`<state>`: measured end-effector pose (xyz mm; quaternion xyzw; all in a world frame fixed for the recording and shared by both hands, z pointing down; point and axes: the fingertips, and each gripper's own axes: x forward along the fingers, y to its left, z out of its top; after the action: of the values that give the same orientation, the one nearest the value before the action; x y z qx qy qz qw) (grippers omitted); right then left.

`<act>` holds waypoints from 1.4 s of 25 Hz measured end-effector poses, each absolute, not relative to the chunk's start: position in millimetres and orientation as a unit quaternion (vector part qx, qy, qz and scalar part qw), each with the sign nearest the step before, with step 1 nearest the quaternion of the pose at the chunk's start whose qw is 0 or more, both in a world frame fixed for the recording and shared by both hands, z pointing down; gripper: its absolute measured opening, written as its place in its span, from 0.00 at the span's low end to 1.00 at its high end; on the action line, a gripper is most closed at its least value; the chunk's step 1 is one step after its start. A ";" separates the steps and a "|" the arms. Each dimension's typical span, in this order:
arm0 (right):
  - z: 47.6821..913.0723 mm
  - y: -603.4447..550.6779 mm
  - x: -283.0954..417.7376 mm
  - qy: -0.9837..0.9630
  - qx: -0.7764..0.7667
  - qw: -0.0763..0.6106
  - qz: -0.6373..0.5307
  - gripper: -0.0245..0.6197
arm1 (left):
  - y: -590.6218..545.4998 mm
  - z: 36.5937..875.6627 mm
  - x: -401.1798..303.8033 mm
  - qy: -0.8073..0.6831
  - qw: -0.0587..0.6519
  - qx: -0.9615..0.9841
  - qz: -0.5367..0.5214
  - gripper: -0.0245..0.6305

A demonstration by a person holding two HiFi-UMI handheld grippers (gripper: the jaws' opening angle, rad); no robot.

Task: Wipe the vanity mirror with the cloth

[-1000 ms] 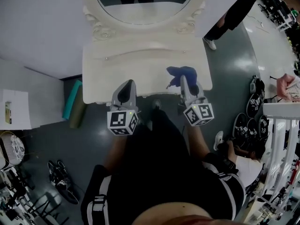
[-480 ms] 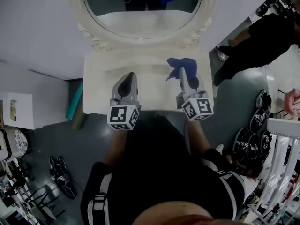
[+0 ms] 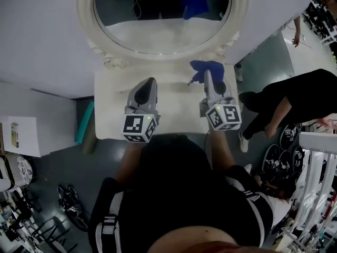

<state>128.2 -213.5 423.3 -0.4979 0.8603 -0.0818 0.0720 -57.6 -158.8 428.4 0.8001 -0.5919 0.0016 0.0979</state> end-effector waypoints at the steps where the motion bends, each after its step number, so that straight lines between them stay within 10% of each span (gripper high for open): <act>1: 425.9 -216.3 129.3 0.859 -0.500 0.068 -0.084 0.09 | -161.0 427.2 -55.4 -0.590 0.092 0.802 0.007 0.05; 35: 435.2 -309.0 157.7 0.820 -0.551 0.096 -0.120 0.09 | -203.9 408.4 -44.1 -0.572 0.073 0.817 0.004 0.05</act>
<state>157.7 -309.0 435.2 -0.5513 0.8201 -0.1198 0.0959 -44.1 -203.9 408.4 0.8168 -0.5723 0.0037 0.0728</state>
